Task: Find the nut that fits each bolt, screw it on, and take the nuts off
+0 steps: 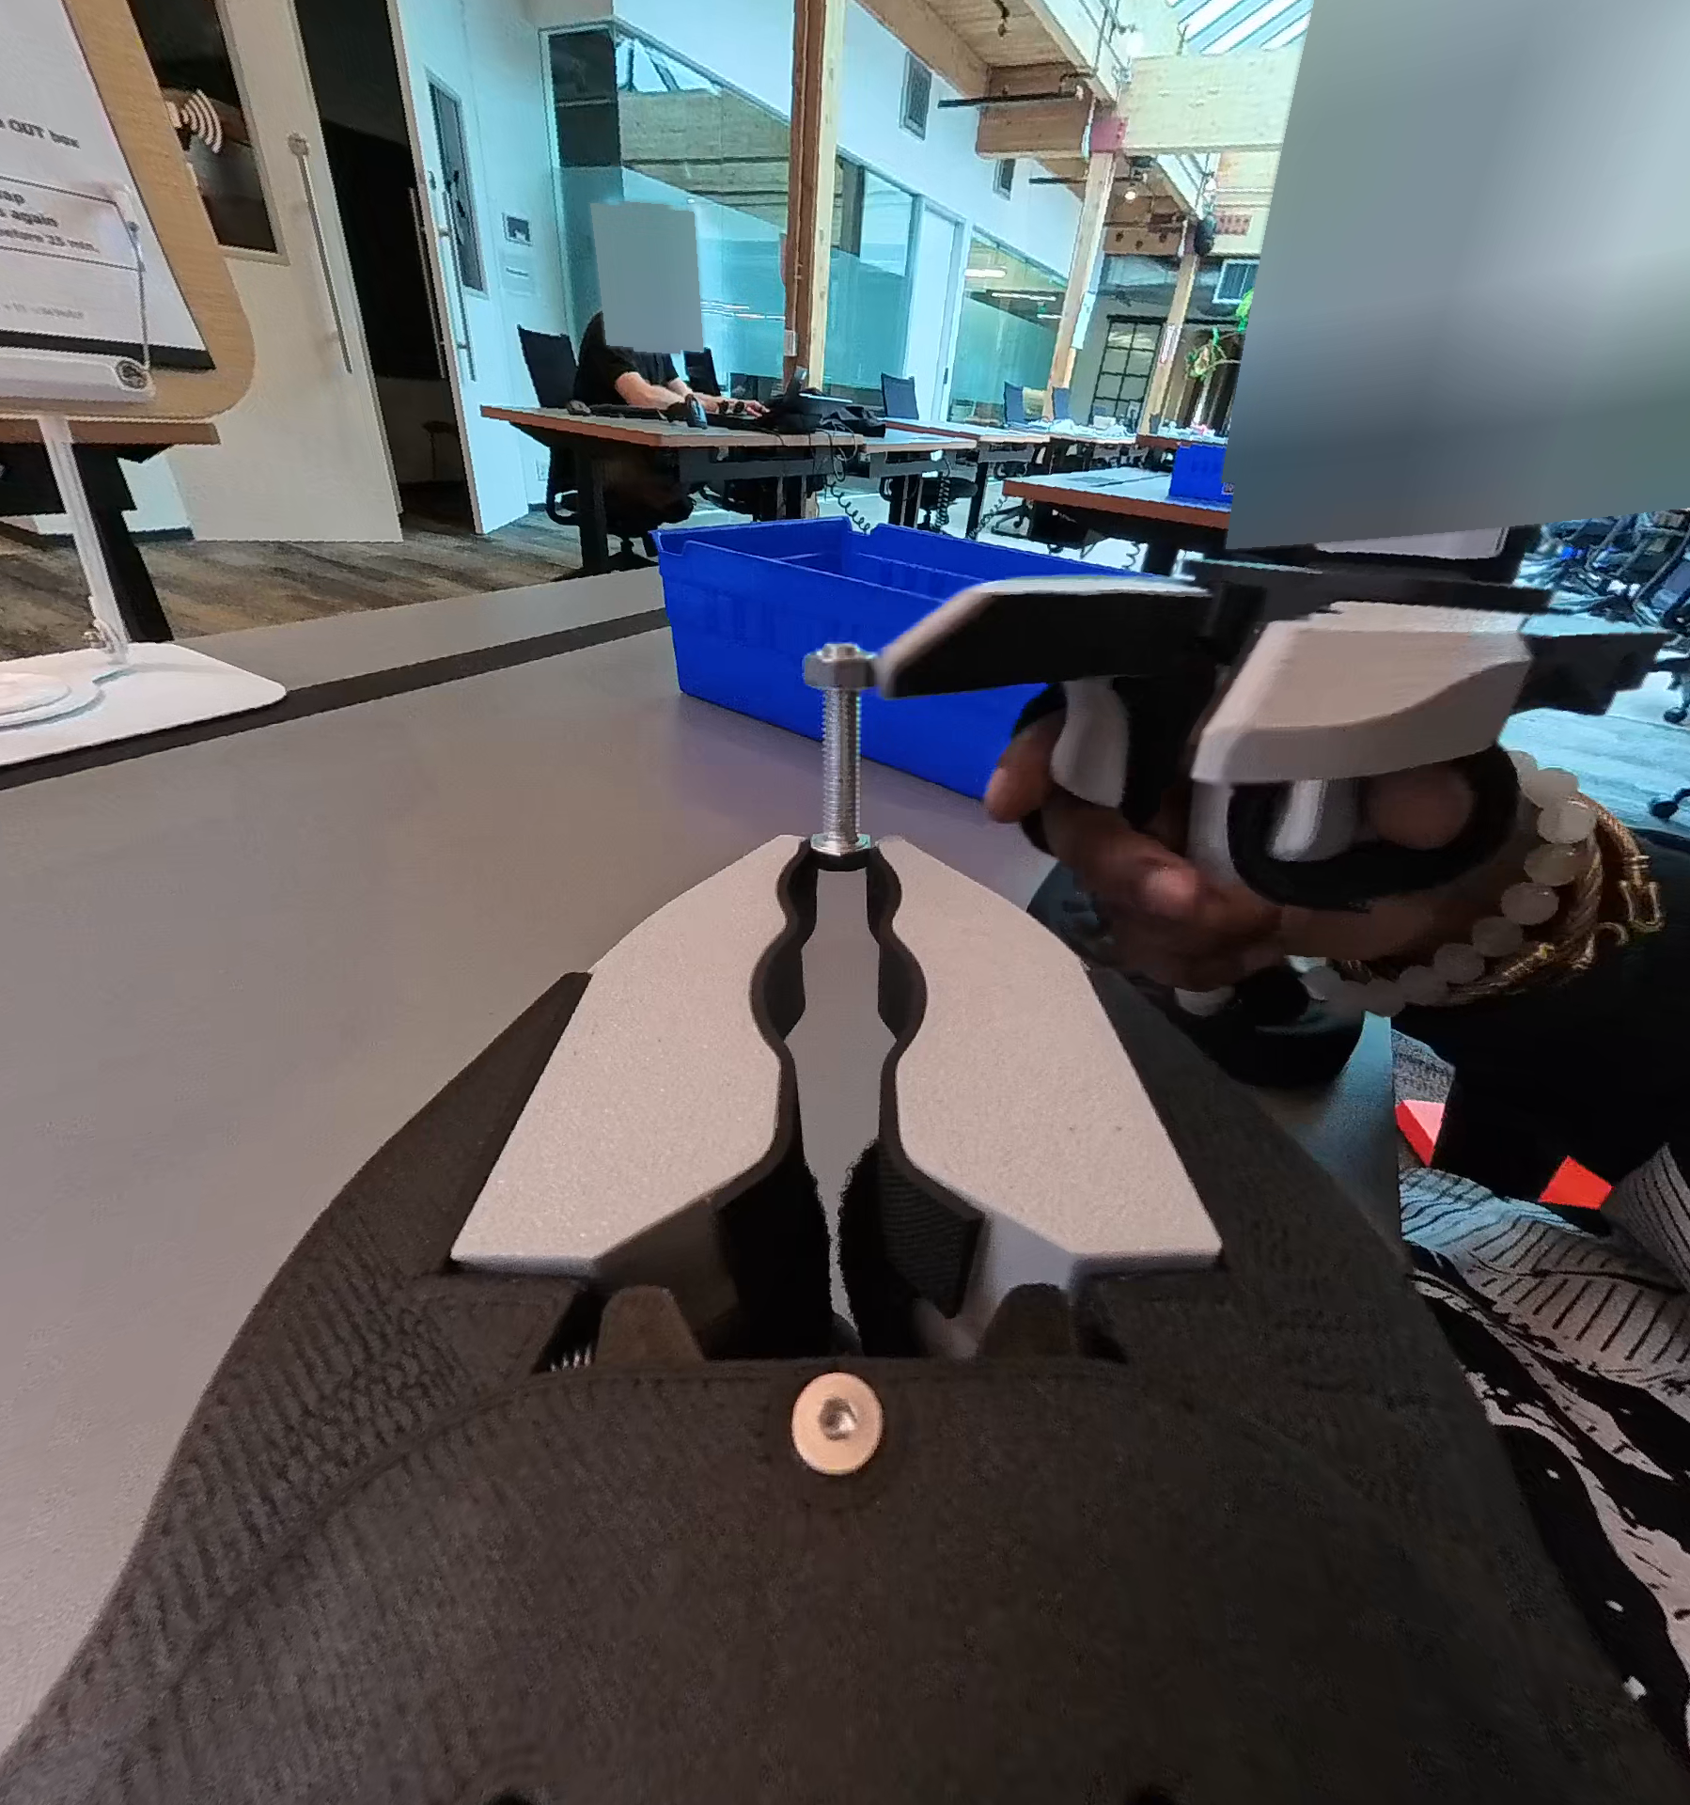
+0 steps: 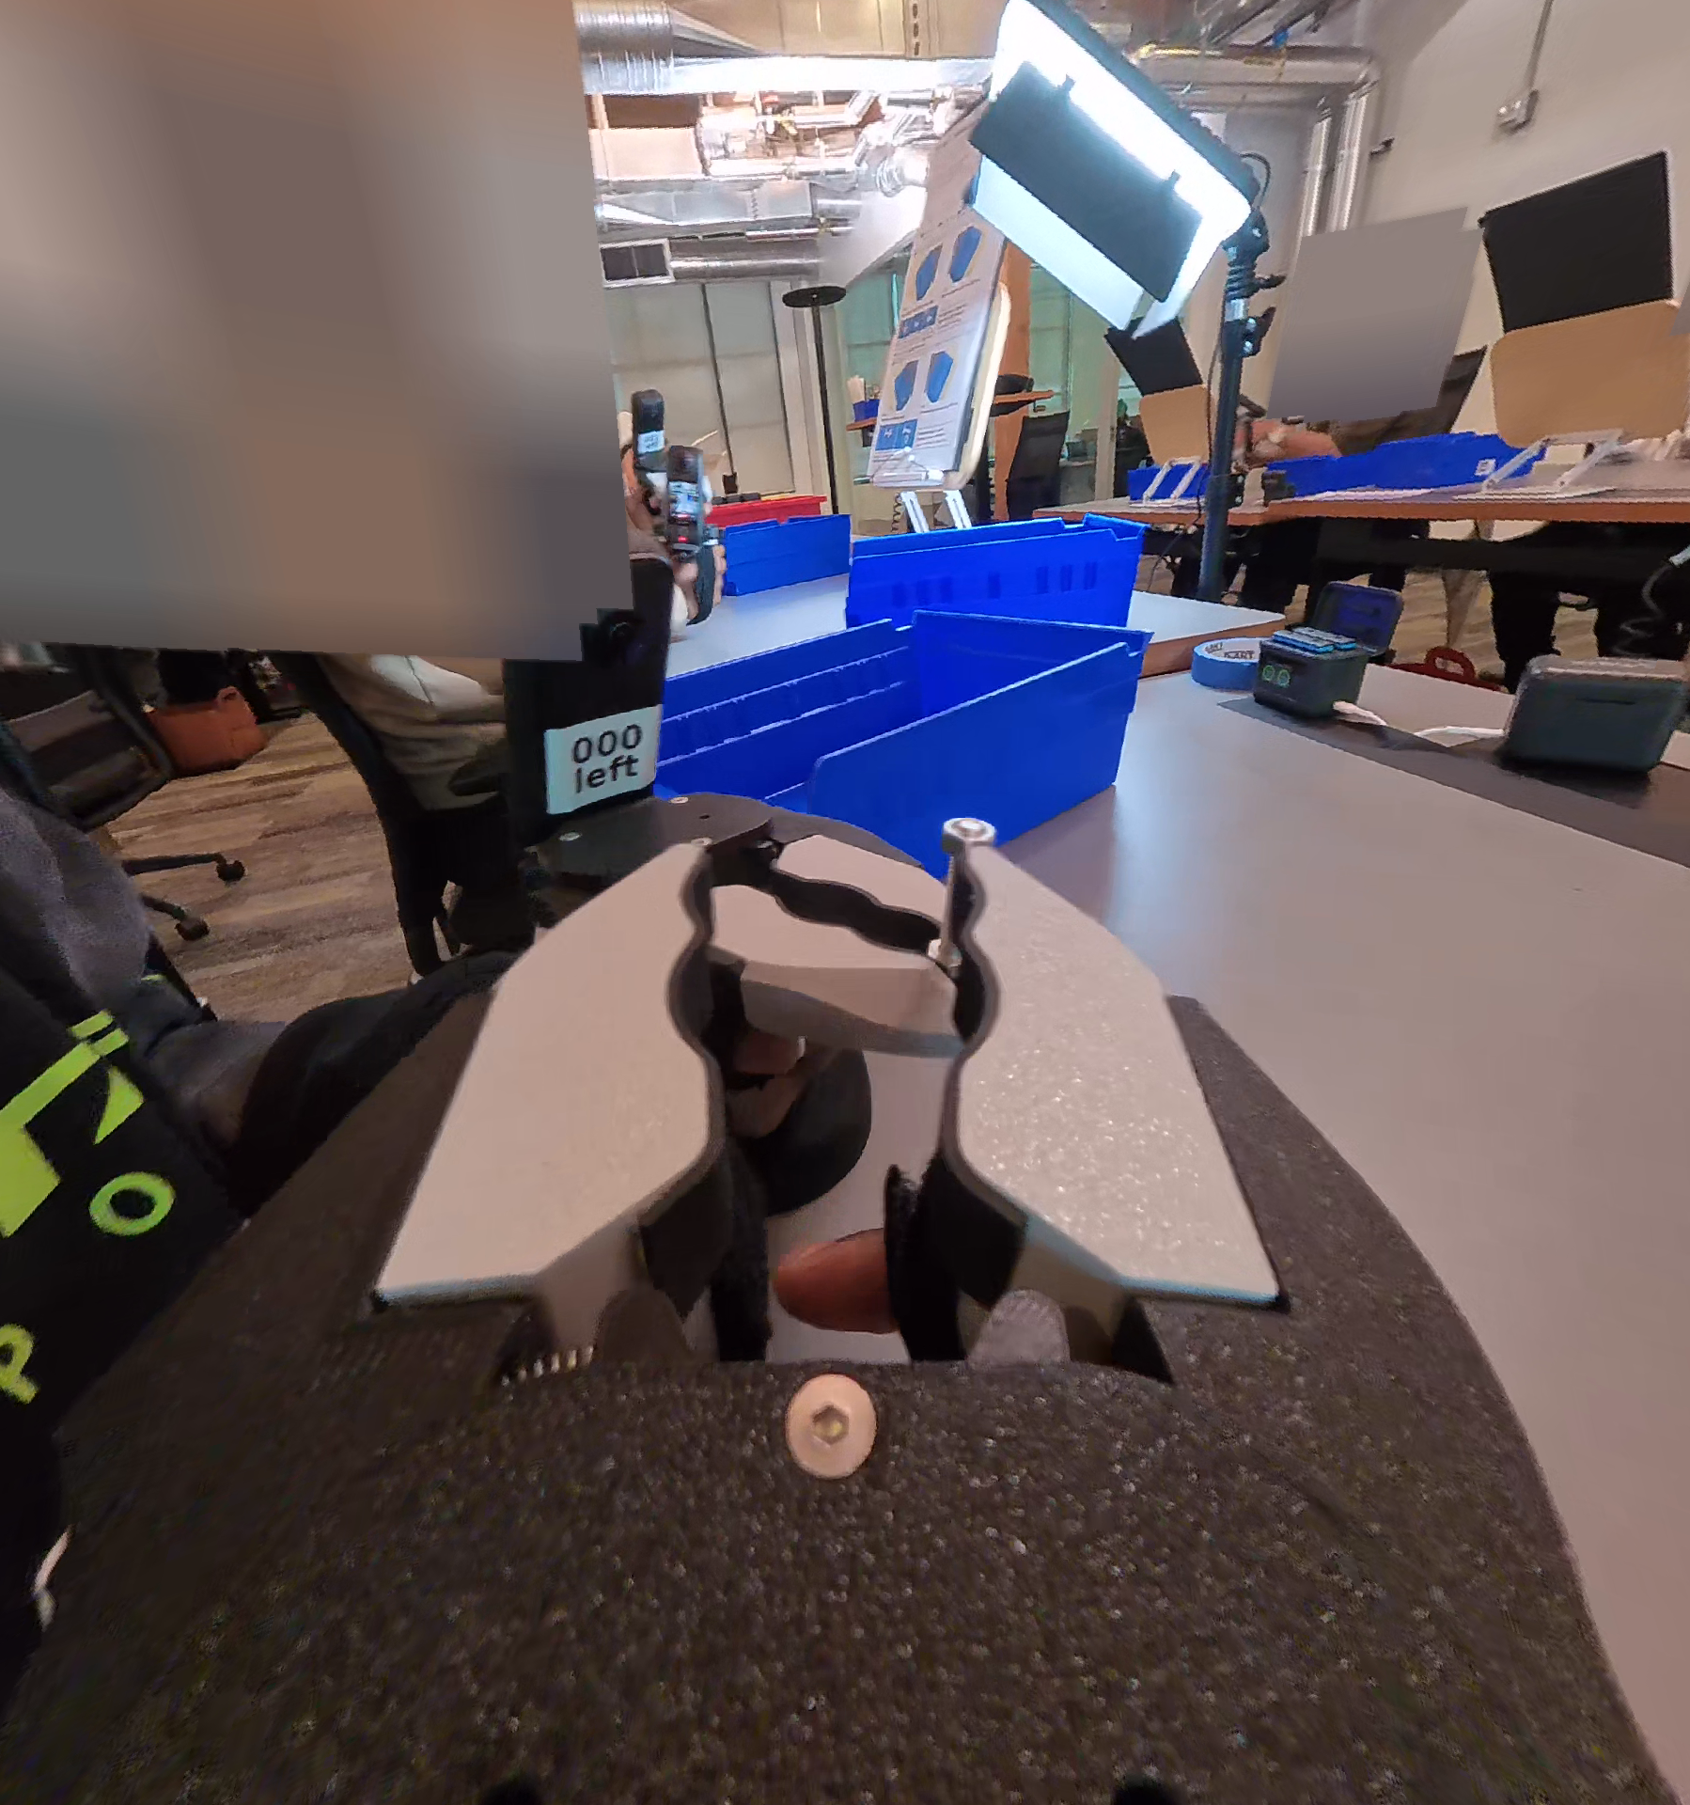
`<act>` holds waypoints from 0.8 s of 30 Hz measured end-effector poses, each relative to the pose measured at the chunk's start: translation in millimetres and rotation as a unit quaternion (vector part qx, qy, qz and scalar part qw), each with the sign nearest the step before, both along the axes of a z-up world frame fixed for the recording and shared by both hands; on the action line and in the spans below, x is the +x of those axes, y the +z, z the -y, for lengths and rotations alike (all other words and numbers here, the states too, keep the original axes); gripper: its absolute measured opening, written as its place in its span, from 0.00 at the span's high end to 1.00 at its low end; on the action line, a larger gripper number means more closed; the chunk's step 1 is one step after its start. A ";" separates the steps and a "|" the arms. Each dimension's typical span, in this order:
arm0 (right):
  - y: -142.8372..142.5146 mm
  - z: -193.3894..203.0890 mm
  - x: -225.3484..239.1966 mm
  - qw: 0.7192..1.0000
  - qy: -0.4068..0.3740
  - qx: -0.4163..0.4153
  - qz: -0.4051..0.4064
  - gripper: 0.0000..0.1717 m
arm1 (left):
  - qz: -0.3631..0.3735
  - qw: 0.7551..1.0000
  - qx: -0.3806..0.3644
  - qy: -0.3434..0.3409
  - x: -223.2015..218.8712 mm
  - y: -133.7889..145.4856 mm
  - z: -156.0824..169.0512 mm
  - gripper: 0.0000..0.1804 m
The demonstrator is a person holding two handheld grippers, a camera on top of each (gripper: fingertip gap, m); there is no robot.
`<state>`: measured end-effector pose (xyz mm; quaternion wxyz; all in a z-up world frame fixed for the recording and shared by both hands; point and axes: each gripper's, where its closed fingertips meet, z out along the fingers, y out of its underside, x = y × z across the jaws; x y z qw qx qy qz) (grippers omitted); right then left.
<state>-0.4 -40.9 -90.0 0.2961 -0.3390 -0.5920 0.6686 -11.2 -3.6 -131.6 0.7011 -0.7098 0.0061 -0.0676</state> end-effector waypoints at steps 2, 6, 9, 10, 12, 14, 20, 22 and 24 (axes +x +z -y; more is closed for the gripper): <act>1.3 -0.2 5.8 1.000 0.007 0.001 -0.009 0.80 | 0.000 1.000 0.000 0.000 0.0 0.0 -0.1 0.95; 2.9 -9.8 -1.7 1.000 -0.019 -0.010 -0.015 0.75 | 0.000 1.000 0.000 -0.003 0.8 0.0 0.0 0.95; 3.8 -7.3 -12.8 1.000 -0.014 -0.022 -0.011 0.67 | -0.003 1.000 0.000 -0.005 1.7 -0.2 0.0 0.95; 3.5 -4.5 -16.4 1.000 -0.009 -0.021 -0.008 0.66 | -0.005 1.000 -0.001 -0.006 2.1 -0.4 -0.2 0.95; 1.6 1.6 -23.9 1.000 0.000 -0.018 0.003 0.64 | -0.009 1.000 -0.002 -0.007 3.3 -0.6 -0.2 0.95; -1.2 7.3 -30.6 1.000 0.010 -0.014 0.016 0.64 | -0.012 1.000 -0.004 -0.009 4.3 -1.3 -0.5 0.95; -4.0 12.1 -33.7 0.999 0.015 -0.003 0.028 0.66 | -0.016 1.000 -0.011 -0.007 4.5 -3.2 -1.6 0.95; -2.8 11.3 -29.7 1.000 0.014 -0.003 0.024 0.68 | -0.015 1.000 -0.013 -0.005 3.8 -3.9 -2.0 0.95; -2.8 9.4 -26.6 1.000 0.008 -0.002 0.023 0.68 | -0.015 1.000 -0.013 -0.003 3.3 -3.7 -1.9 0.95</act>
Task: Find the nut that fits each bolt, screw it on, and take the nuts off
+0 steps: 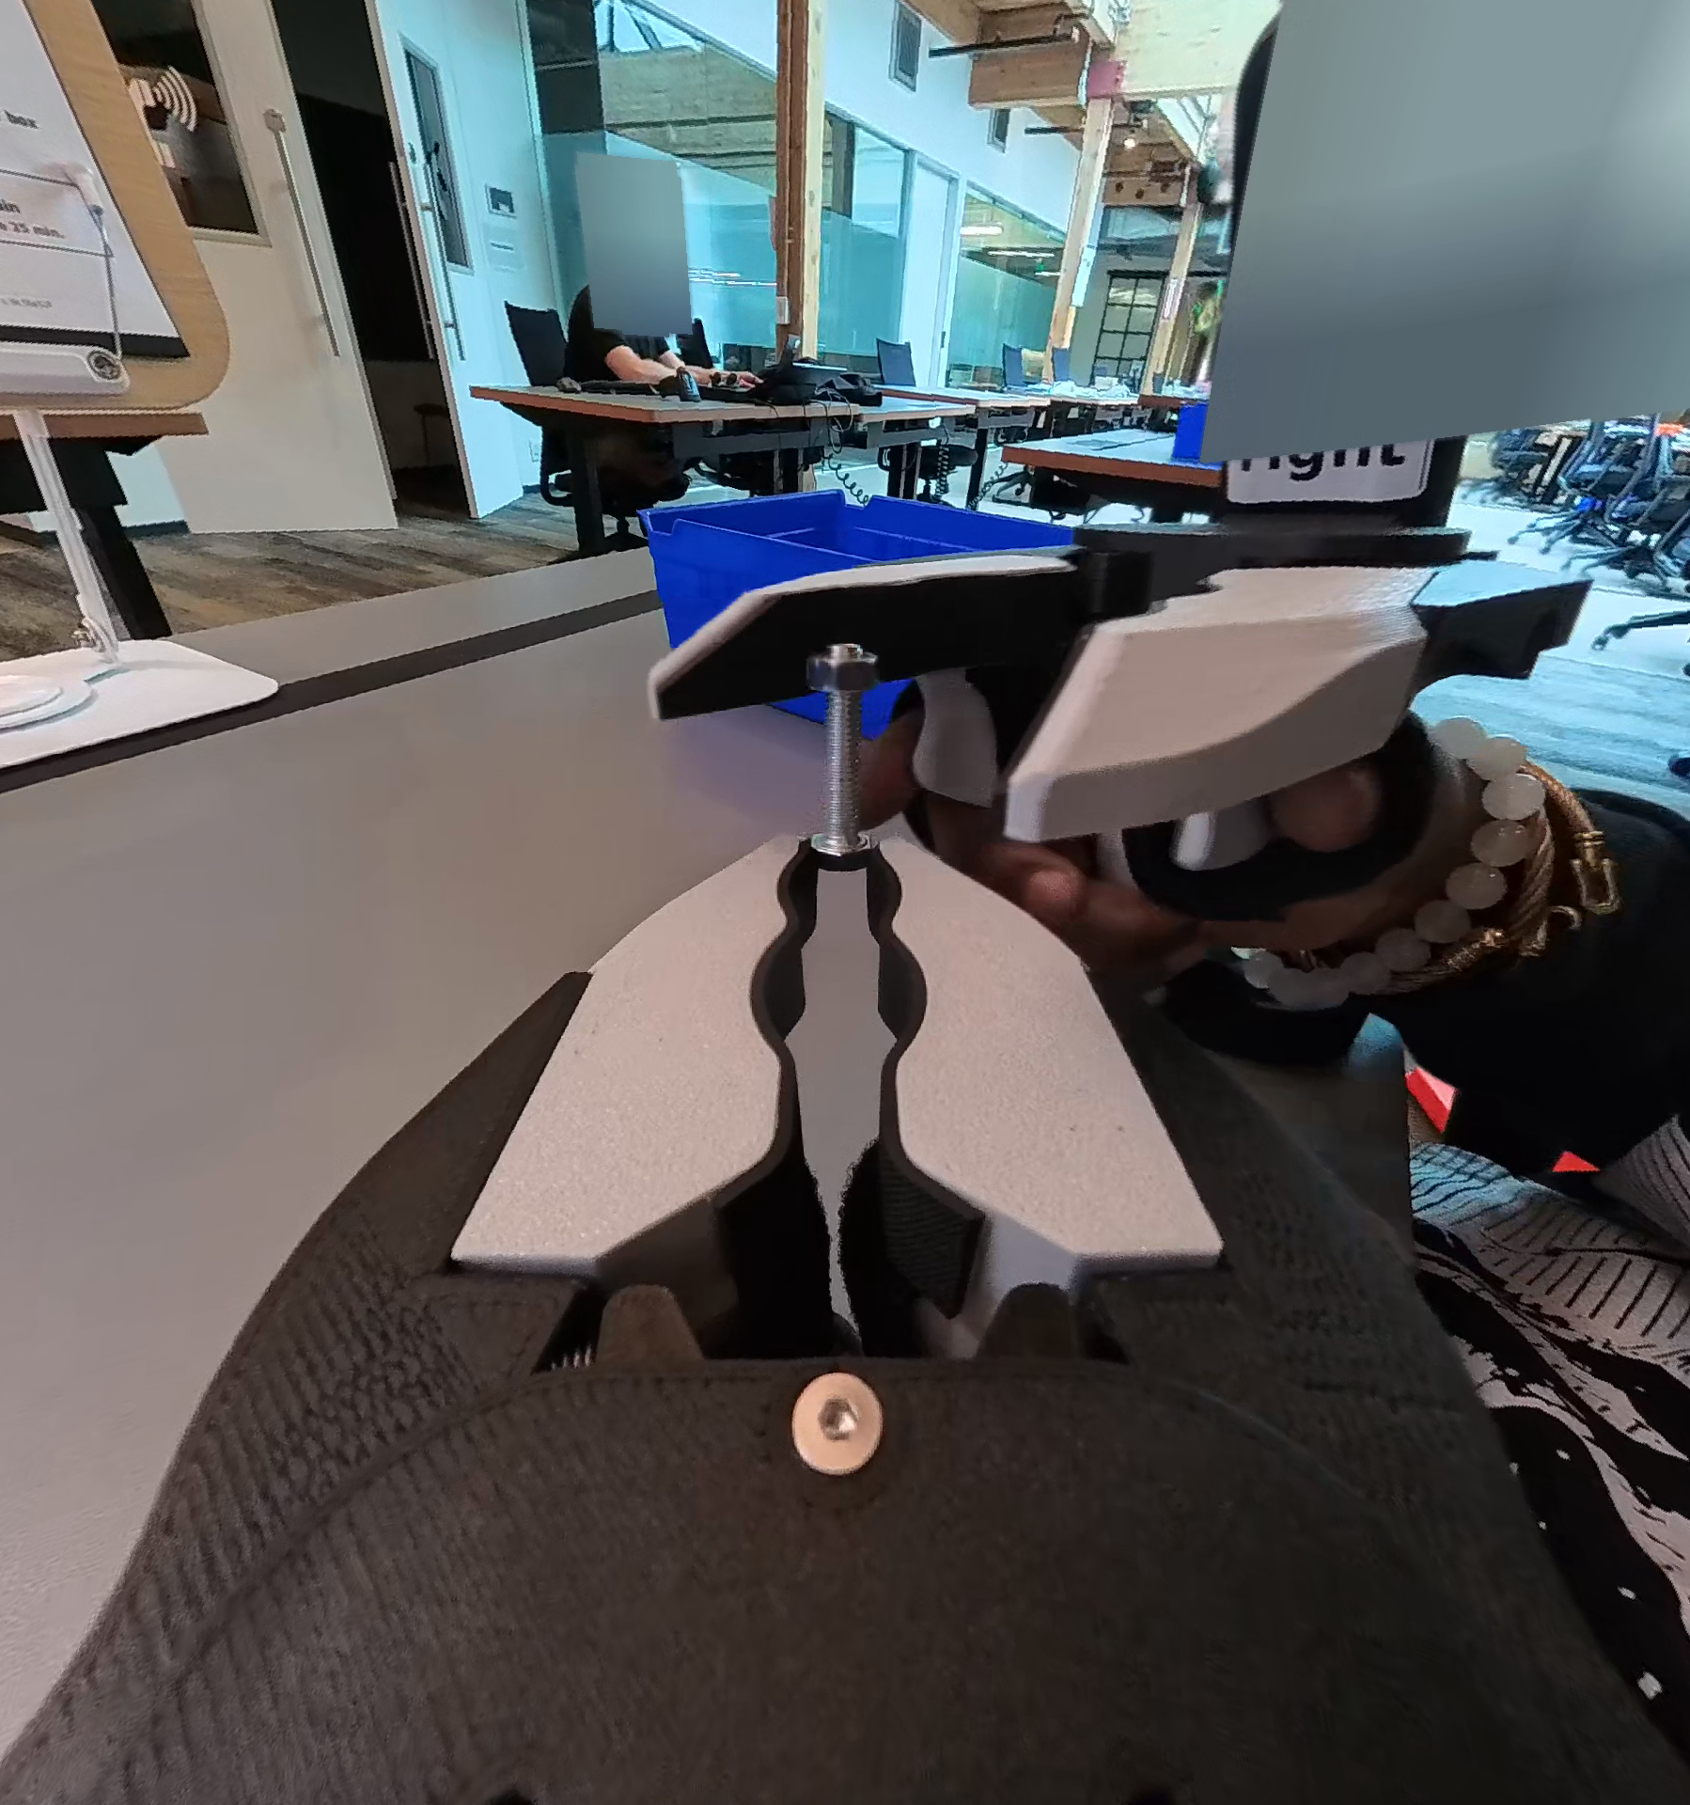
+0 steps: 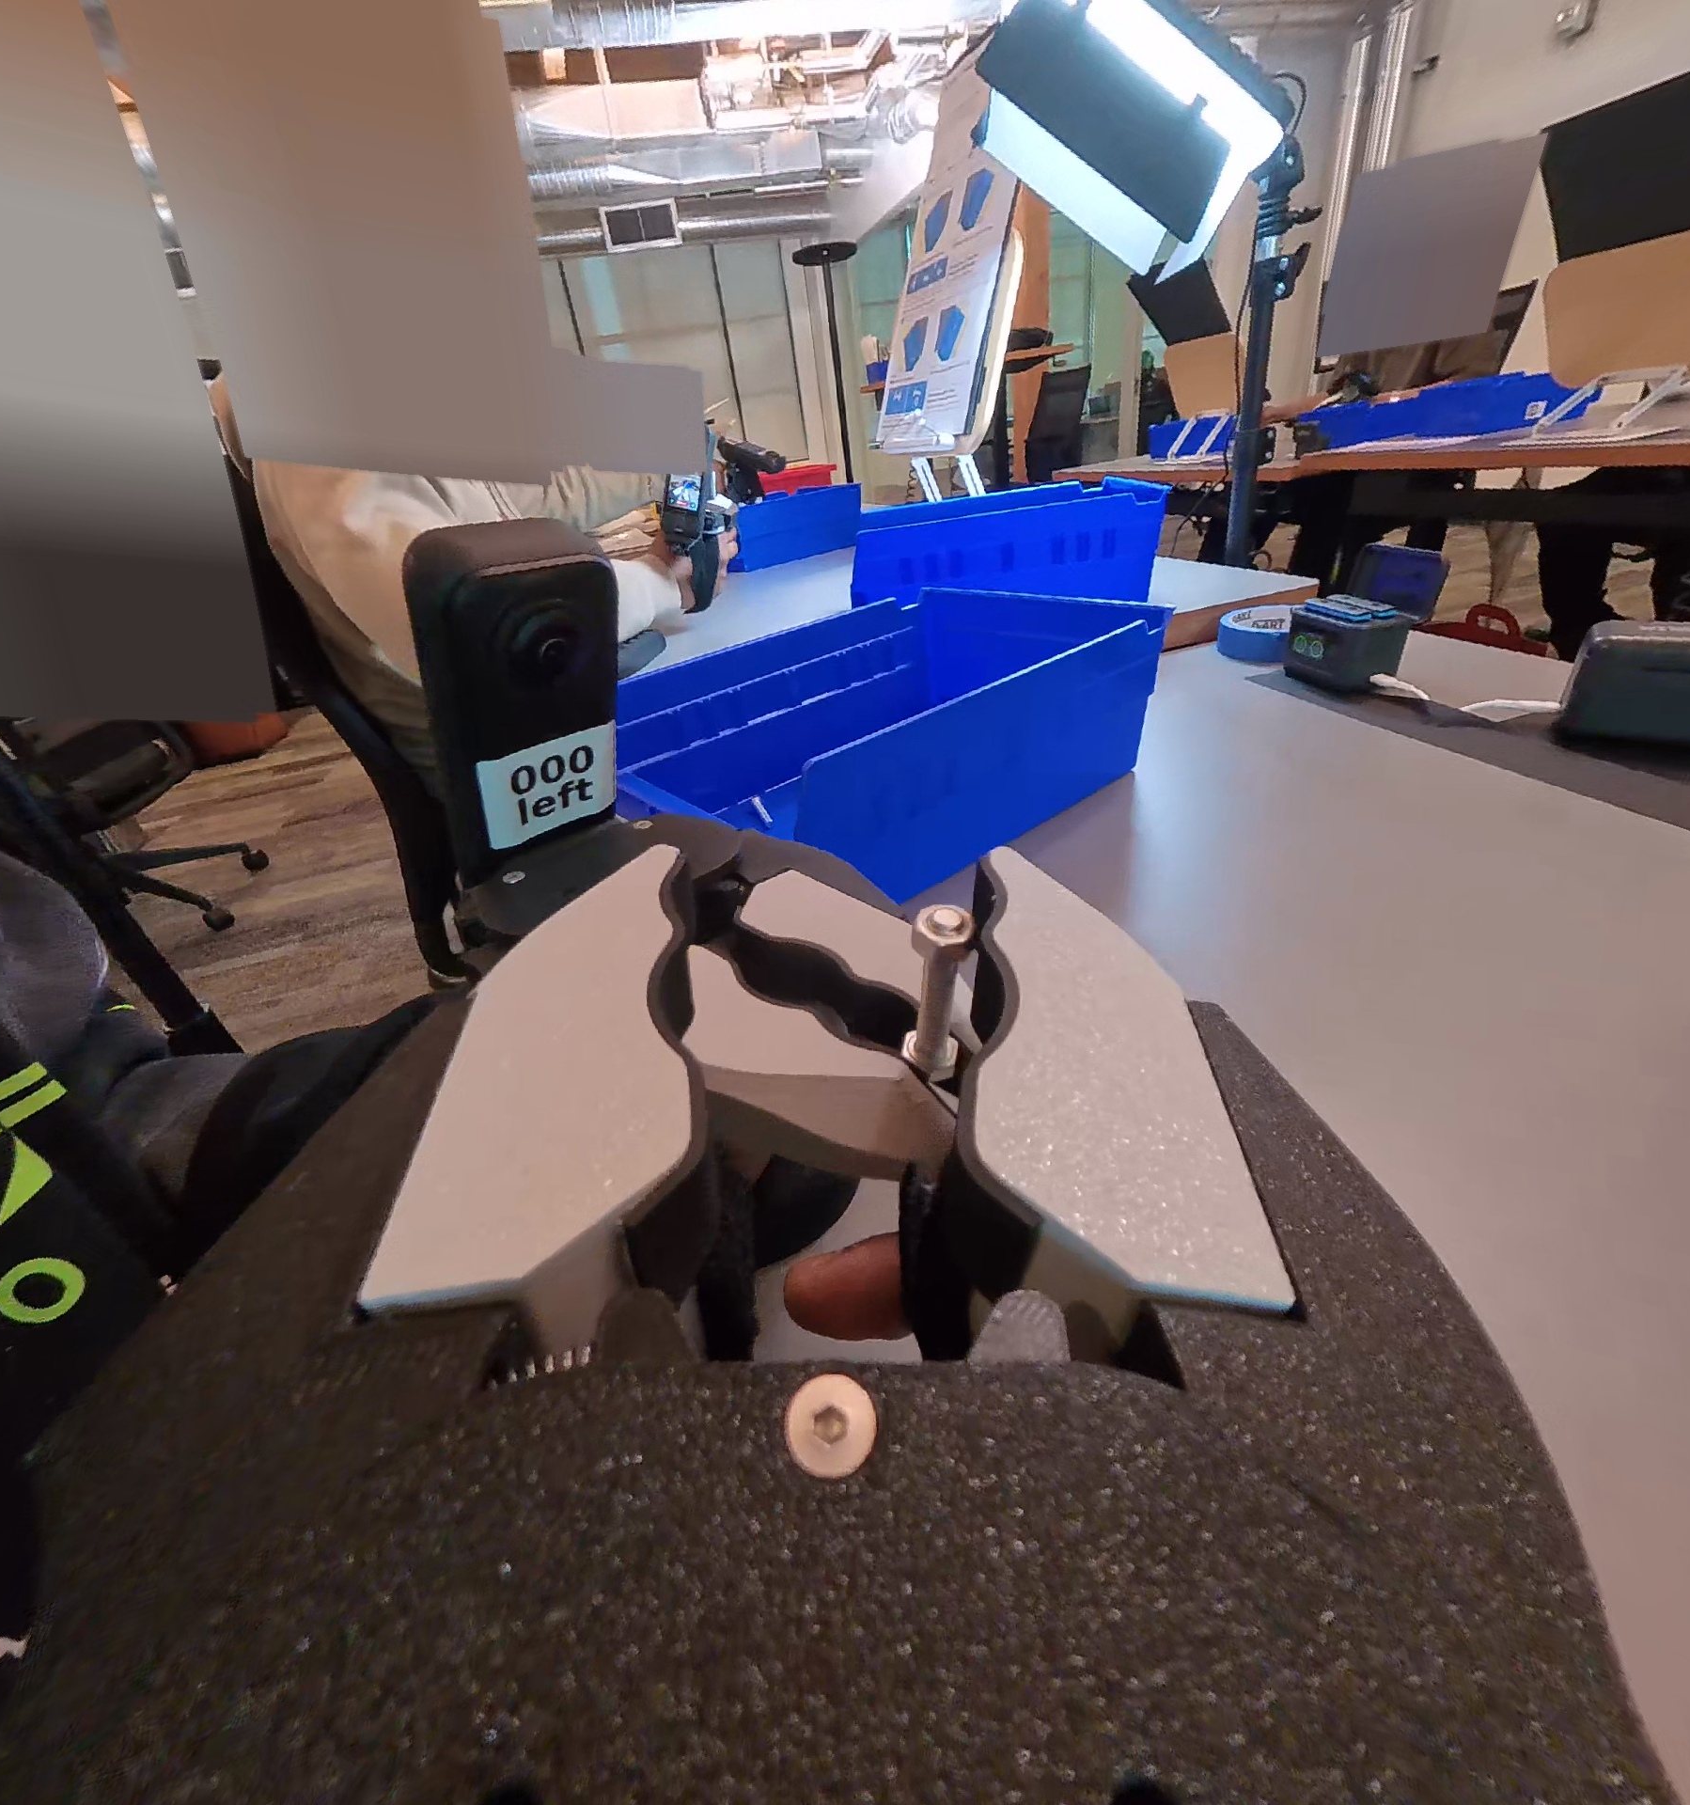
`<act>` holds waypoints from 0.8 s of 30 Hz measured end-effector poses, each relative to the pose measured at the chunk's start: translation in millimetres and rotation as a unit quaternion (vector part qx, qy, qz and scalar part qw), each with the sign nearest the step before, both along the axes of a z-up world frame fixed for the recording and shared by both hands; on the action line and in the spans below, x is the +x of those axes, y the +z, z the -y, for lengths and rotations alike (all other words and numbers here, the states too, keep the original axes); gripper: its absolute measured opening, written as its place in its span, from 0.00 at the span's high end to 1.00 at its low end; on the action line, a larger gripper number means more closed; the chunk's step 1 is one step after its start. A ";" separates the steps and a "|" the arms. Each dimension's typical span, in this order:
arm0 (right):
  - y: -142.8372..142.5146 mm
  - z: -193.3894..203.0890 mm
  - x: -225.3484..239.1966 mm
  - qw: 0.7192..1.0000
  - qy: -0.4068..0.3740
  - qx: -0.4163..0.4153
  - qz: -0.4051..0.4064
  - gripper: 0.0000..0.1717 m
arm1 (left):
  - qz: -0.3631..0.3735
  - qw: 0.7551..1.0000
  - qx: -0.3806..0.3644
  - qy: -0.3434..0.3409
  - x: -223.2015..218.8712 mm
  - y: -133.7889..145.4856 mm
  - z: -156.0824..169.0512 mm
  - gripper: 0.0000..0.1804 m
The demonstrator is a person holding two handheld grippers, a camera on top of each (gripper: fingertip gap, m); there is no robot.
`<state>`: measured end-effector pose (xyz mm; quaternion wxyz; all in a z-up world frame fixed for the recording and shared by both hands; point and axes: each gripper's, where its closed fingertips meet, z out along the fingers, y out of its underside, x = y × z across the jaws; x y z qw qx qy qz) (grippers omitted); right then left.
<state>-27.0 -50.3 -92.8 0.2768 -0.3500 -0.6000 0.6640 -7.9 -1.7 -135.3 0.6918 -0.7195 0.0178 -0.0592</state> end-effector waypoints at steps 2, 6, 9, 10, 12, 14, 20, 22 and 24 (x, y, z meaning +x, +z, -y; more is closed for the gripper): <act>-0.1 -2.0 3.2 1.000 -0.006 0.003 -0.002 0.68 | 0.001 1.000 0.002 0.003 -0.9 0.7 0.3 0.94; 0.4 -6.6 11.3 1.000 -0.013 -0.001 -0.003 0.69 | 0.012 1.000 0.009 0.004 -3.2 2.4 1.4 0.95; 0.0 -11.7 20.0 1.000 -0.021 -0.003 -0.004 0.73 | 0.013 1.000 0.011 0.006 -3.9 2.8 1.8 0.95; -0.4 -12.2 24.5 1.000 -0.016 -0.003 -0.005 0.79 | 0.014 1.000 0.011 0.006 -4.2 2.8 1.8 0.95; -0.8 -13.5 31.4 1.000 -0.008 -0.009 -0.002 0.85 | 0.015 1.000 0.011 0.006 -4.1 3.1 1.8 0.95; -1.4 -19.0 31.3 1.000 -0.020 -0.013 -0.001 0.85 | 0.014 1.000 0.012 0.005 -3.9 3.1 1.8 0.95; 2.6 -19.8 10.8 0.999 -0.034 -0.028 -0.005 0.68 | 0.008 1.000 0.009 0.002 -1.9 2.4 1.3 0.95; 2.9 -13.3 2.2 0.999 -0.029 -0.027 0.000 0.61 | 0.001 1.000 0.005 0.001 -0.4 1.5 0.7 0.95; 0.8 -5.6 -4.8 0.999 -0.021 -0.022 0.014 0.58 | -0.004 1.000 0.002 0.001 0.5 0.6 0.1 0.95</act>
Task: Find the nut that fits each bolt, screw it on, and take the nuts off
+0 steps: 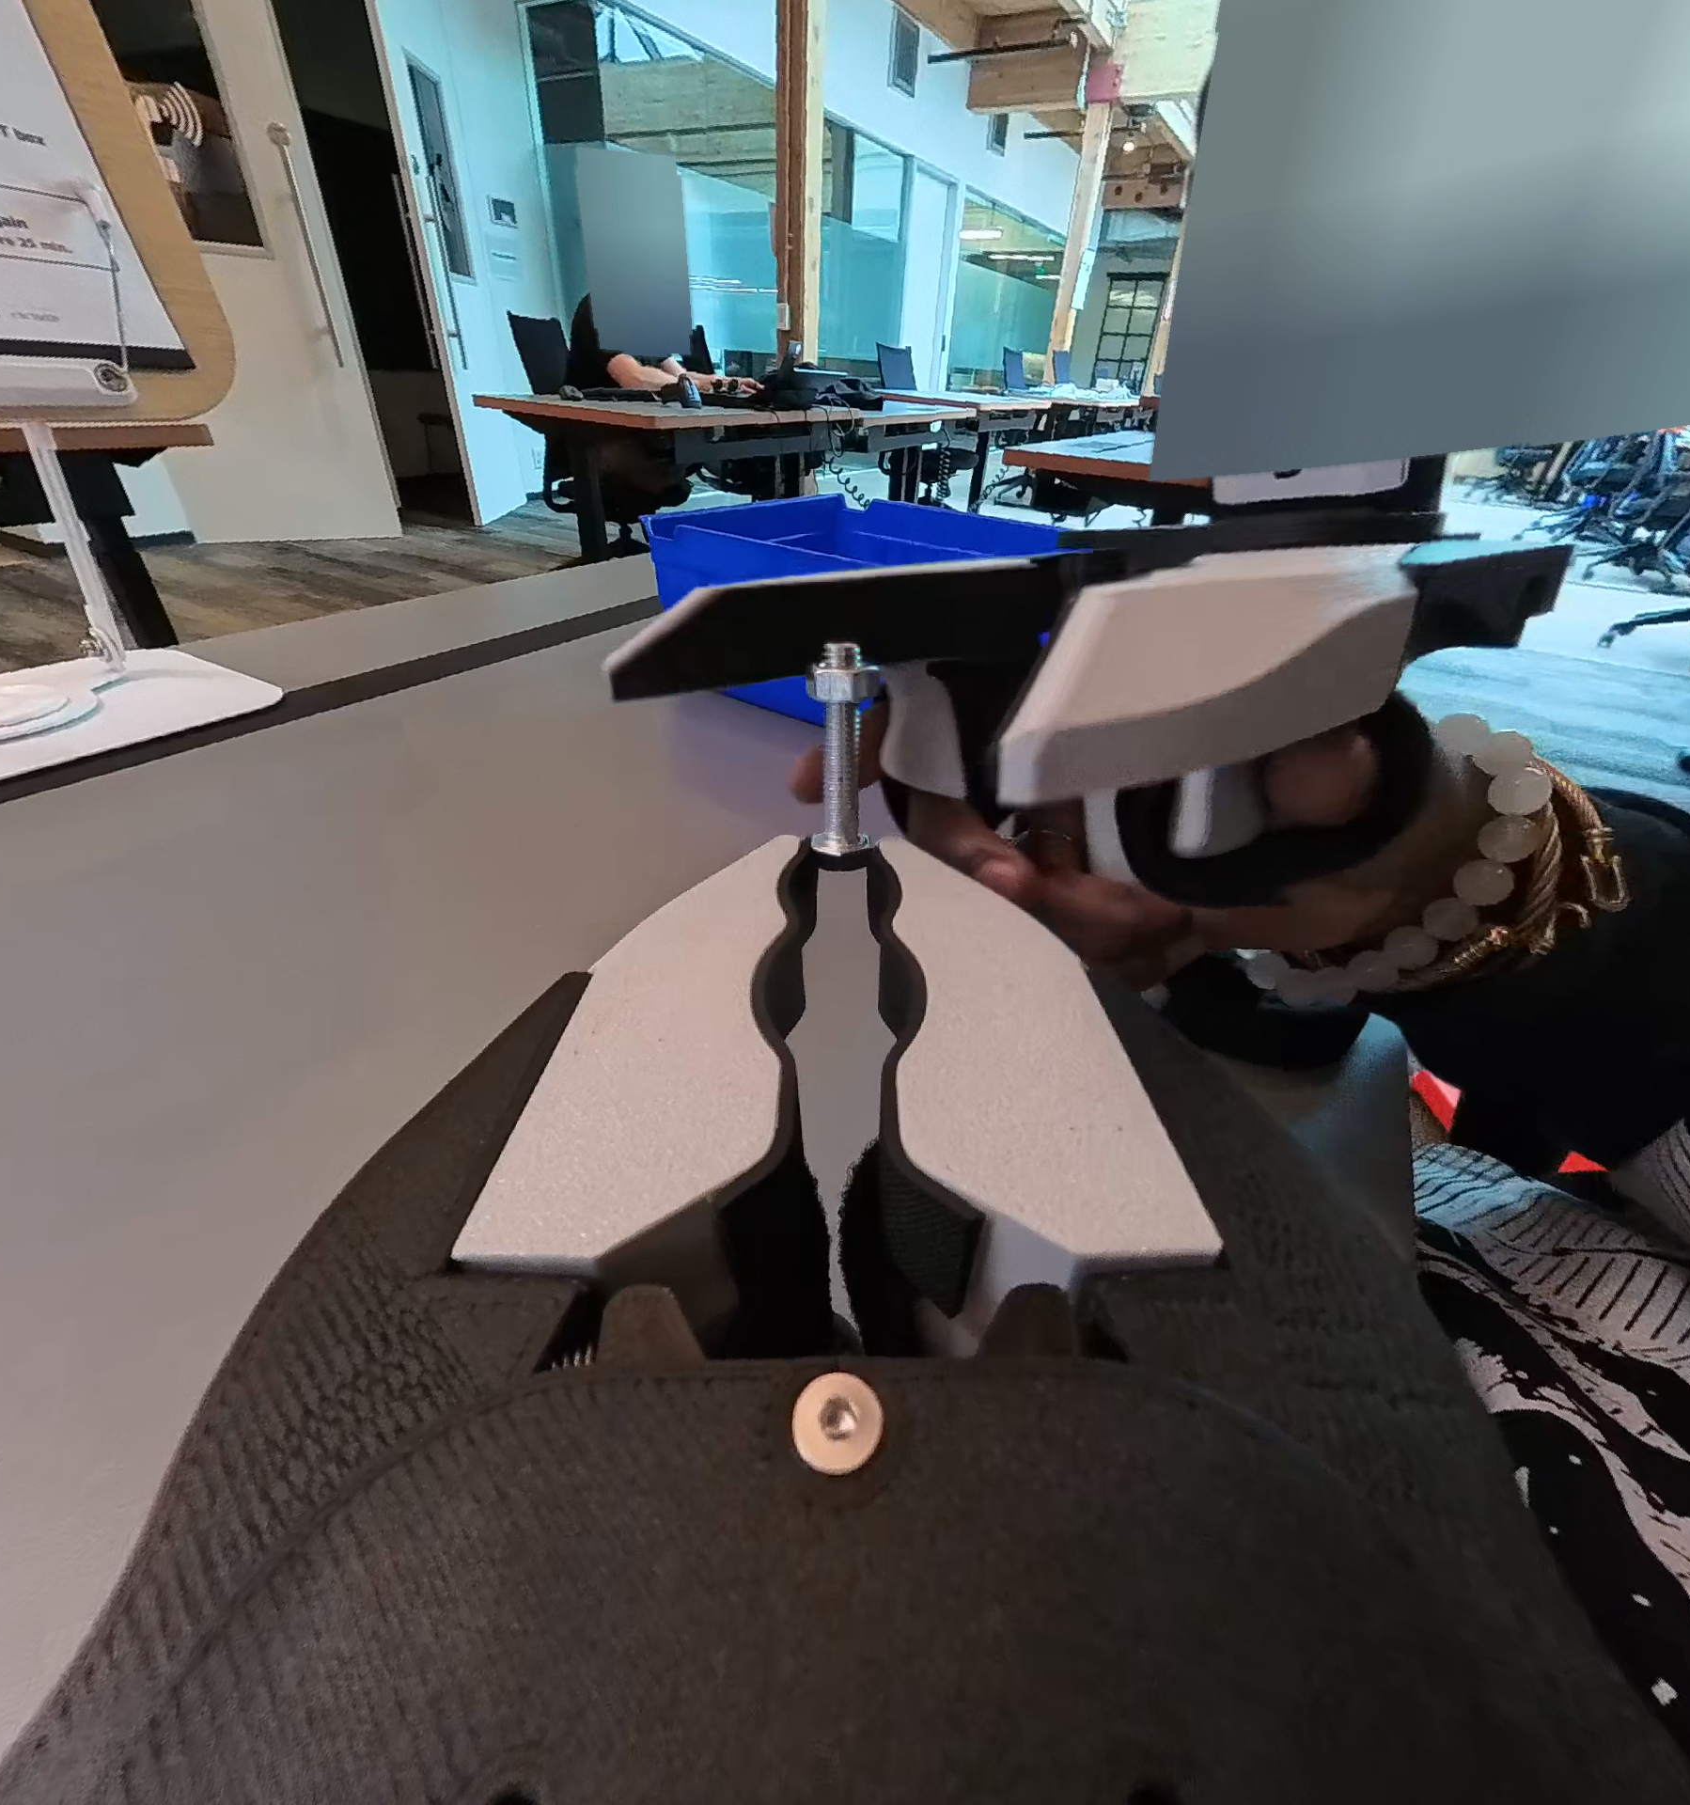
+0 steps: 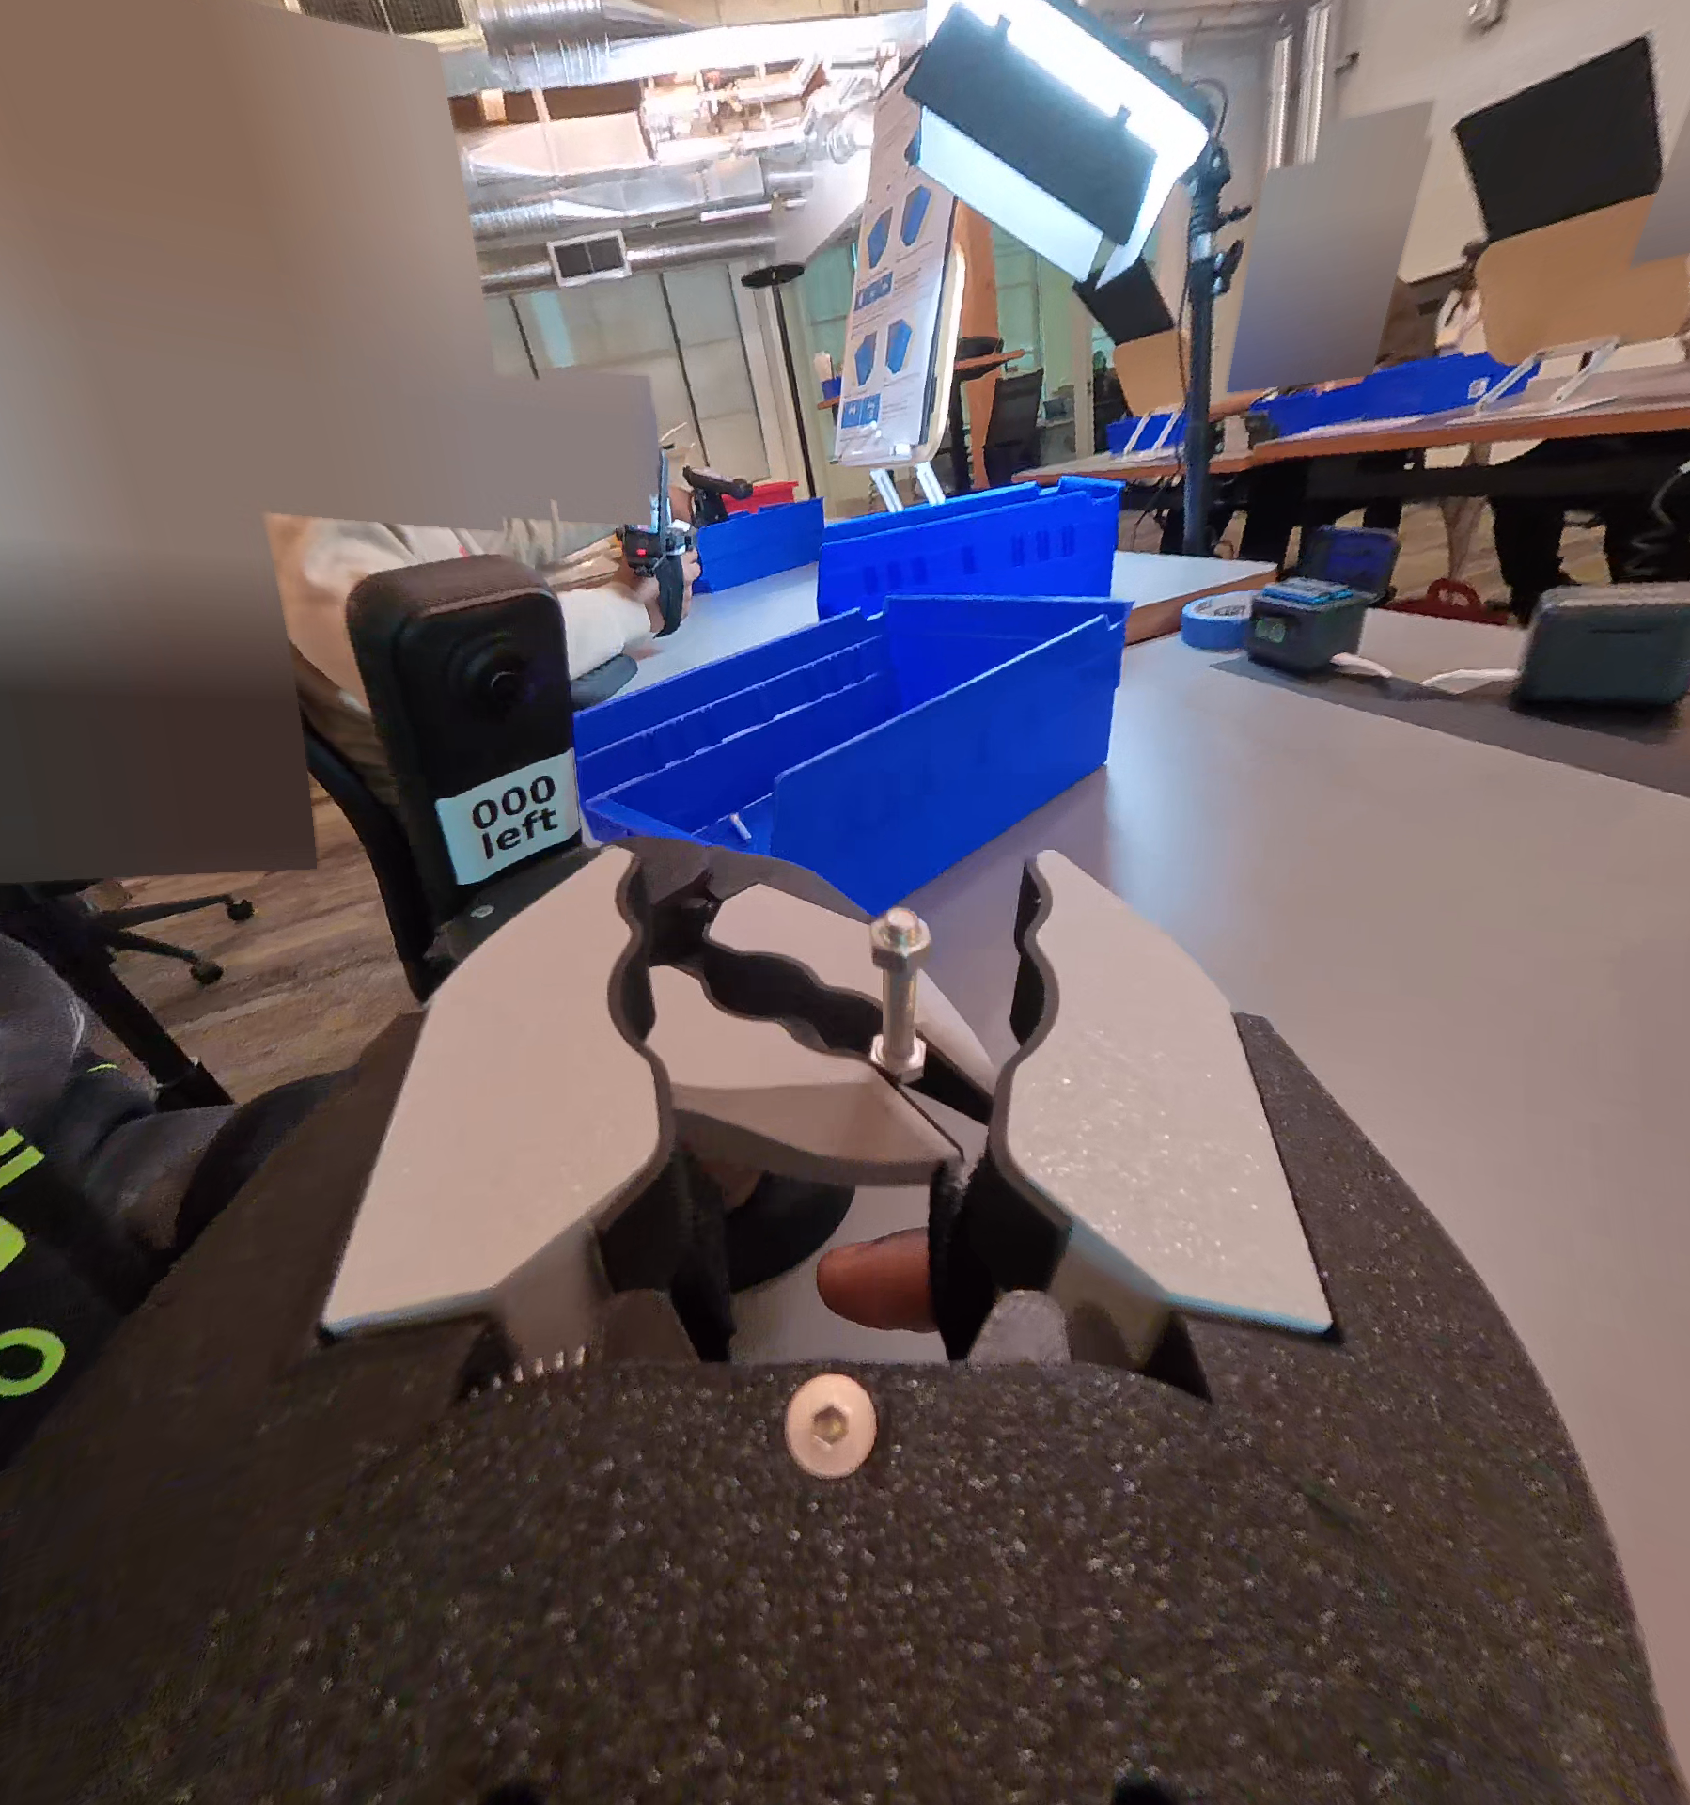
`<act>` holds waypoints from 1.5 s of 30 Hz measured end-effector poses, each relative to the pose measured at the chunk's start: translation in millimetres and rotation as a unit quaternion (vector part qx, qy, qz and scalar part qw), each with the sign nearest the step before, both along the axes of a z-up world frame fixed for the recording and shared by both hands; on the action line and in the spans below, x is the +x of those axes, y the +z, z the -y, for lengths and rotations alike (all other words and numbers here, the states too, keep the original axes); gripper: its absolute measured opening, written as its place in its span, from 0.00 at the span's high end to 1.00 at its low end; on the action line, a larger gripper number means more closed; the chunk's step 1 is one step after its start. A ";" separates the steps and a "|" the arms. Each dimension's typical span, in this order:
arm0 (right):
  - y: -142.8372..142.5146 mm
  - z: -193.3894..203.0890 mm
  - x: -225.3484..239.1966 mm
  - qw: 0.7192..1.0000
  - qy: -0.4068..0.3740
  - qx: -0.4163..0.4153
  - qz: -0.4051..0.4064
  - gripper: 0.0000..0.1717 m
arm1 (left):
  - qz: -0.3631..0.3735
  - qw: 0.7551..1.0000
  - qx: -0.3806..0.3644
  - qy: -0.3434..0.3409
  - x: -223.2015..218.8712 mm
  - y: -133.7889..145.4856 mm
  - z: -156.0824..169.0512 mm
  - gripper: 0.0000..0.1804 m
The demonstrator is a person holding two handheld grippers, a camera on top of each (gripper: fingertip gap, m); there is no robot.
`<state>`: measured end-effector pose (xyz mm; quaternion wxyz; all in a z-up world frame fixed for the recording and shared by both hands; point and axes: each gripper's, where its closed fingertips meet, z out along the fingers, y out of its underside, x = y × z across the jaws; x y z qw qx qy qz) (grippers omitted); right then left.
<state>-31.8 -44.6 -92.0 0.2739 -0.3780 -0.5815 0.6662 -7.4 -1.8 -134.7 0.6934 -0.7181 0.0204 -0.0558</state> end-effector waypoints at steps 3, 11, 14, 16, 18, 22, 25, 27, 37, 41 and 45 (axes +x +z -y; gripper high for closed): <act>-2.3 9.6 -3.0 1.000 0.014 0.006 0.009 0.59 | -0.001 1.000 -0.001 0.001 -0.1 -0.3 -0.2 0.95; -3.0 7.4 8.4 1.000 0.006 0.013 -0.001 0.64 | 0.001 1.000 0.001 0.007 -1.8 0.1 0.0 0.95; -2.9 1.2 14.8 1.000 -0.004 0.008 -0.004 0.66 | 0.008 1.000 0.004 0.007 -3.3 1.0 0.6 0.95; -3.0 -2.9 19.8 1.000 -0.010 0.005 -0.007 0.69 | 0.014 1.000 0.007 0.009 -4.6 1.8 1.1 0.95; -3.2 -5.9 25.9 1.000 -0.011 0.006 -0.011 0.74 | 0.016 1.000 0.008 0.010 -5.2 2.1 1.4 0.94; -1.7 -11.7 34.9 1.000 -0.014 0.004 -0.025 0.83 | 0.016 1.000 0.007 0.008 -4.9 1.8 1.0 0.95; -1.9 -19.3 28.9 0.999 -0.032 -0.001 -0.026 0.79 | 0.017 1.000 0.008 0.007 -4.6 2.0 1.2 0.95; -1.1 -18.2 22.6 0.999 -0.029 -0.008 -0.023 0.71 | 0.016 1.000 0.007 0.005 -3.9 1.8 1.1 0.94; -2.7 9.9 -1.5 0.999 0.016 0.025 -0.015 0.66 | 0.000 1.000 -0.004 0.000 0.2 -1.3 -0.9 0.95; -2.5 7.0 1.2 0.999 0.005 0.028 -0.025 0.69 | 0.003 1.000 -0.002 0.003 -1.0 -0.7 -0.6 0.95; -2.6 1.3 7.3 1.000 -0.005 0.019 -0.024 0.70 | 0.004 1.000 -0.001 0.006 -1.9 -0.4 -0.4 0.95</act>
